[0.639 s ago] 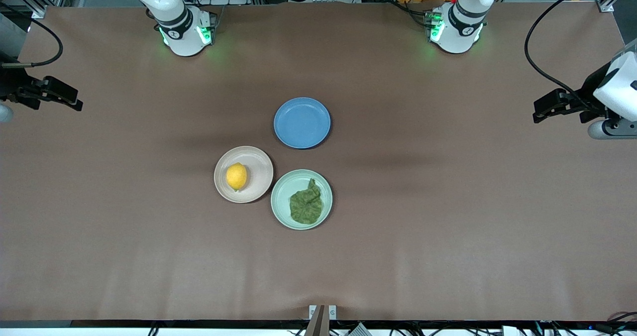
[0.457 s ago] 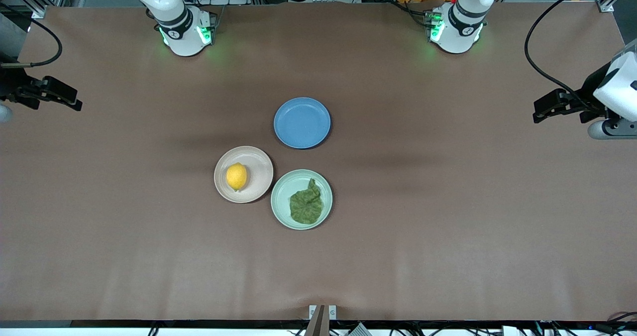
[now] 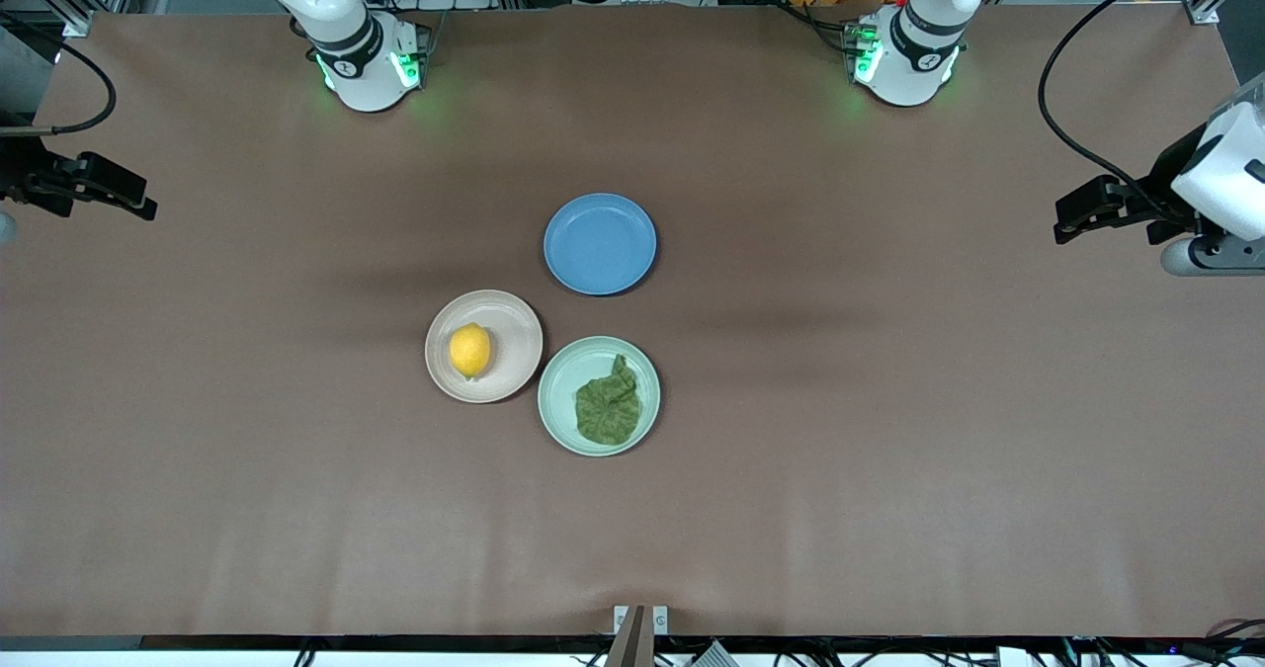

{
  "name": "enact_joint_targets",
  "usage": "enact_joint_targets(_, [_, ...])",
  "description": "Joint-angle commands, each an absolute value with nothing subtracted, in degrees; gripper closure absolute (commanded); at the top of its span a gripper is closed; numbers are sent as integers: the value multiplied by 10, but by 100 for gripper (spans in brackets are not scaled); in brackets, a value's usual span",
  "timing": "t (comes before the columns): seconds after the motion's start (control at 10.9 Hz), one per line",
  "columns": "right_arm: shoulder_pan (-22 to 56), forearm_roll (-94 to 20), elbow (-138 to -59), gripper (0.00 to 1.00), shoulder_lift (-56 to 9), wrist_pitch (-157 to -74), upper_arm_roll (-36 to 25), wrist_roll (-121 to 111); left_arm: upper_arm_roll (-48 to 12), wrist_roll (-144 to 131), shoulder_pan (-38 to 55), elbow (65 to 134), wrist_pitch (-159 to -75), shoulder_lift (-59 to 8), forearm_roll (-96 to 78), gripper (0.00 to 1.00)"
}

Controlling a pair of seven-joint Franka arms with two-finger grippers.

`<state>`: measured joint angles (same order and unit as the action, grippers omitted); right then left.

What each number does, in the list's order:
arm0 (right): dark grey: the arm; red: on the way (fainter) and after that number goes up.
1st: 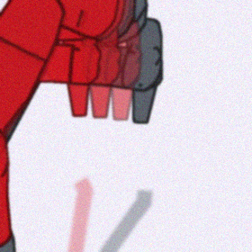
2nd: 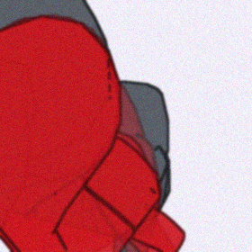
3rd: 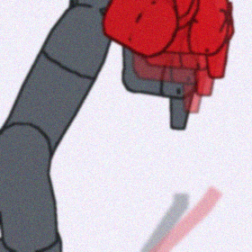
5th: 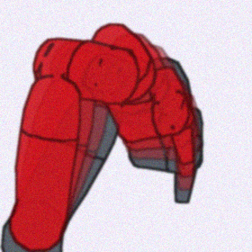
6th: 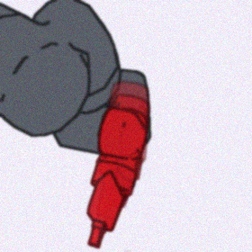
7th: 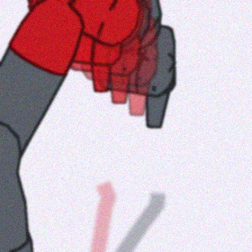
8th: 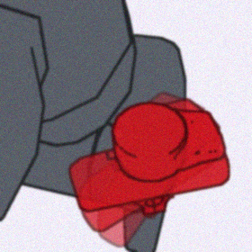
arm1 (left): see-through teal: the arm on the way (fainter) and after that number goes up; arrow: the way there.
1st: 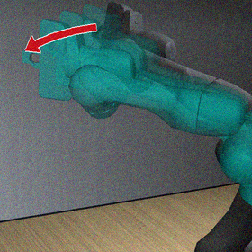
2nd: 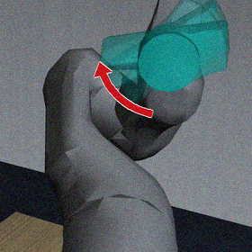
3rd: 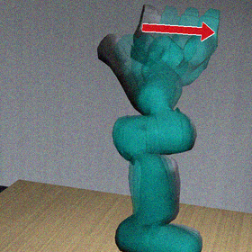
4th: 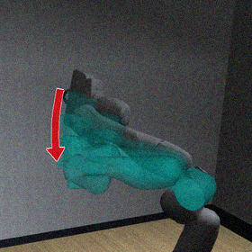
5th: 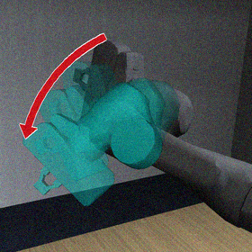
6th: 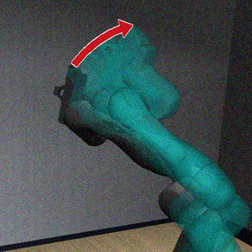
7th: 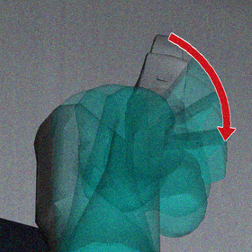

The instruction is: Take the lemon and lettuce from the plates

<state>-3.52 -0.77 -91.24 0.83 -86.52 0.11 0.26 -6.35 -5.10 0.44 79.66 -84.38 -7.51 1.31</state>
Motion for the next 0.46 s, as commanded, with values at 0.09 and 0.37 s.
enact_joint_targets(0.09, [-46,-8,-919,0,7,-860,6,-7,-66,-52,8,802,-849,-68,13,0])
enact_joint_targets(0.37, [-47,-11,-937,0,6,-867,6,-6,-67,-52,8,803,-849,-69,13,0])
